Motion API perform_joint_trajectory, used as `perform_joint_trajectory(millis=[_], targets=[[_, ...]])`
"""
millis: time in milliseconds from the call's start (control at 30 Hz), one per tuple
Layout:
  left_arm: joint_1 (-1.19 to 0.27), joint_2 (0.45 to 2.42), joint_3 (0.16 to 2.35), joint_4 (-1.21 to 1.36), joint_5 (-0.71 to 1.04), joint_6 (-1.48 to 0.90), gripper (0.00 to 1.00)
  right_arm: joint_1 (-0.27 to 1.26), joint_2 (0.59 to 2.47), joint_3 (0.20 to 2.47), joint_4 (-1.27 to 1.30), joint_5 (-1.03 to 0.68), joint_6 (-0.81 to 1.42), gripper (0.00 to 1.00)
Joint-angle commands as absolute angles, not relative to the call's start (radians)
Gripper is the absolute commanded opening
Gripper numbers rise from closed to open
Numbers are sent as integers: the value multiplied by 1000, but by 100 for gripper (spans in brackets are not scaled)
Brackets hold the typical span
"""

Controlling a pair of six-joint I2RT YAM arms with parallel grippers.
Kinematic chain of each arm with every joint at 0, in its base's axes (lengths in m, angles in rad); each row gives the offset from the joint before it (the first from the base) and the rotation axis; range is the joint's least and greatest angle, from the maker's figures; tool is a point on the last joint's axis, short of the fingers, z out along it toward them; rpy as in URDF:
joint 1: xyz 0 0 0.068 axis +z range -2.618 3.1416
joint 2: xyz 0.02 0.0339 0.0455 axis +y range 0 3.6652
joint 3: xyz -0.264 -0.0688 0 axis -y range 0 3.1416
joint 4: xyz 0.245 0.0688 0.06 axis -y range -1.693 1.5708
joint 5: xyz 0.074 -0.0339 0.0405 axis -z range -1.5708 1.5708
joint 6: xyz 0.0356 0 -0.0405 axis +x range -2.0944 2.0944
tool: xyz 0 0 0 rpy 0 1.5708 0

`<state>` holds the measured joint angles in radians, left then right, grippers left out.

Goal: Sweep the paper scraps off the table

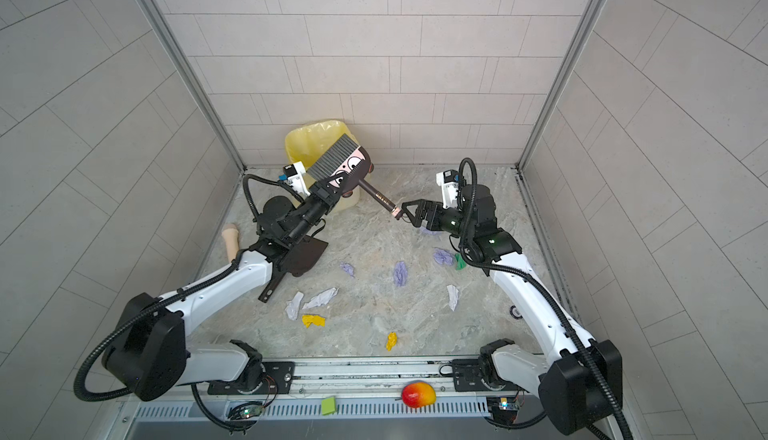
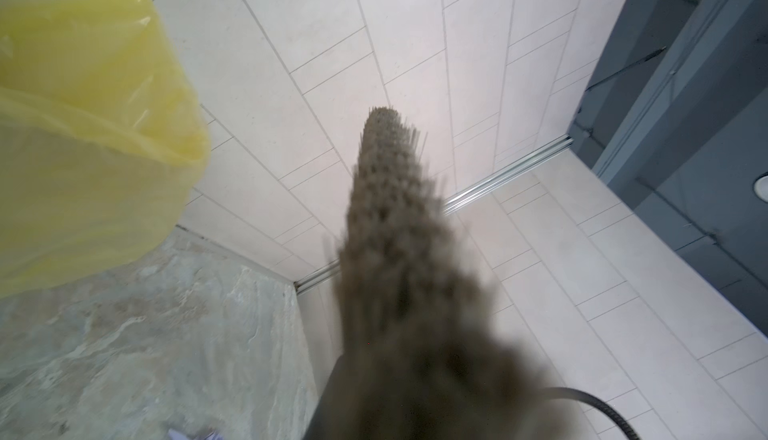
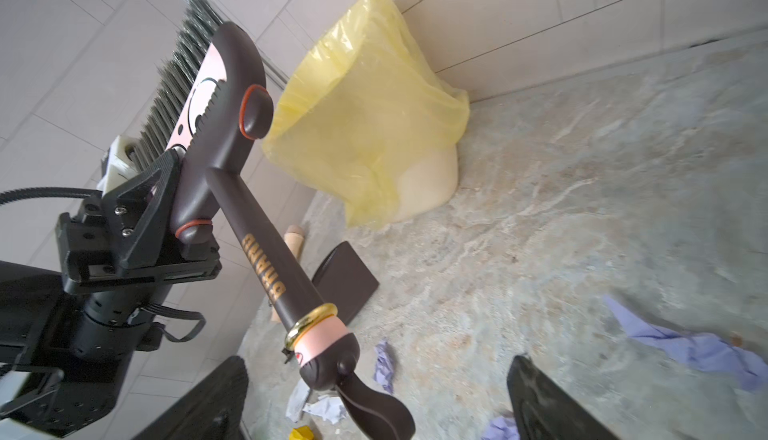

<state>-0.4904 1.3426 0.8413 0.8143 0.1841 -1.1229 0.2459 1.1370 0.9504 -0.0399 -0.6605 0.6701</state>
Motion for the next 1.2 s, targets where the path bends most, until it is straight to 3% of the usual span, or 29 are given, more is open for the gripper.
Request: perform_joint_trajectory(millis=[0, 433, 967, 1167], targets=[[-488, 1332, 845, 979, 130, -1190, 0, 244, 1117, 937, 194, -752, 822, 99], [-502, 1493, 934, 1196, 136, -1369, 0, 244, 1188, 991, 390, -838, 938, 98], [-532, 1529, 976, 1189, 178, -1387, 0, 245, 1242, 1057, 433, -858, 965, 80], [-532, 1527, 974, 1174, 187, -1379, 0, 248, 1257, 1074, 449, -872, 983, 68]])
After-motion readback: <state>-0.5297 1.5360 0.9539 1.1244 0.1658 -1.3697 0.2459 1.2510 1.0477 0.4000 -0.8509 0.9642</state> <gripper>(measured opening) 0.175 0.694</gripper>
